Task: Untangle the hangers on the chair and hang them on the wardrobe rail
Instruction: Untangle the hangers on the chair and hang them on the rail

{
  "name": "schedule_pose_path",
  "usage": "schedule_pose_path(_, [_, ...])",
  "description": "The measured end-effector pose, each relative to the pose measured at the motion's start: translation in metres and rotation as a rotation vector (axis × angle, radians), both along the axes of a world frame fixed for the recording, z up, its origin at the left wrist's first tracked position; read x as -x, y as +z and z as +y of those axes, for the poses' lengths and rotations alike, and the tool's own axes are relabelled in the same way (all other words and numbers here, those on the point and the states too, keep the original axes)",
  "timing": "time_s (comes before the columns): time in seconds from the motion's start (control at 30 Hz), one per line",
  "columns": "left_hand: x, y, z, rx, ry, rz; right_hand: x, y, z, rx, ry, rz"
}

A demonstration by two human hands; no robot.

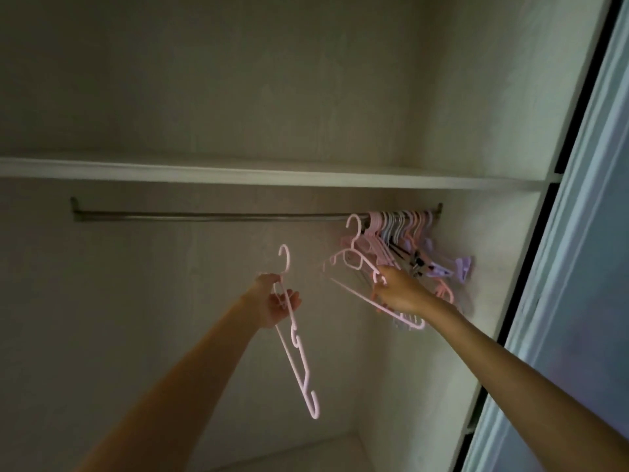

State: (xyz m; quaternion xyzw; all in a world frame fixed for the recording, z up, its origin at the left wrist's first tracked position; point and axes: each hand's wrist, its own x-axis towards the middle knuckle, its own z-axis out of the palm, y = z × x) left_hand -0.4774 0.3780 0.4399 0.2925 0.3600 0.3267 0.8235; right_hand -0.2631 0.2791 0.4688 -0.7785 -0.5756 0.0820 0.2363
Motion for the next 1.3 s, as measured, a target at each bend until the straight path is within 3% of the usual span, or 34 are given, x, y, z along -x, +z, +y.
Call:
schedule_pose_path(0.23, [-0.026,0.01,0.035,0.019,0.029,-0.032,-0.014,0.022,0.08,-0.025,0.008,-0.083])
schedule_pose_path(0.5, [-0.047,0.016,0.063,-0.008,0.055,-0.029,-0.038,-0.012,0.128,0.061,-0.002,-0.013])
schedule_pose_path(0.6, [-0.049,0.018,0.072,-0.016,0.04,-0.03,-0.041,-0.025,0.124,0.007,0.046,-0.02])
schedule_pose_path(0.8, [-0.054,0.025,0.087,-0.015,0.052,-0.015,-0.052,0.018,0.144,-0.406,0.08,-0.492])
schedule_pose_path(1.0, [-0.061,0.014,0.092,-0.012,0.049,-0.03,-0.074,0.039,0.204,-0.234,0.146,-0.728])
schedule_pose_path(1.2, [-0.061,0.003,0.098,-0.028,0.031,-0.009,-0.123,0.034,0.207,-0.415,0.2,-0.841])
schedule_pose_path(1.3, [-0.06,-0.003,0.102,-0.036,0.016,-0.013,-0.143,0.033,0.202,-0.394,0.148,-0.81])
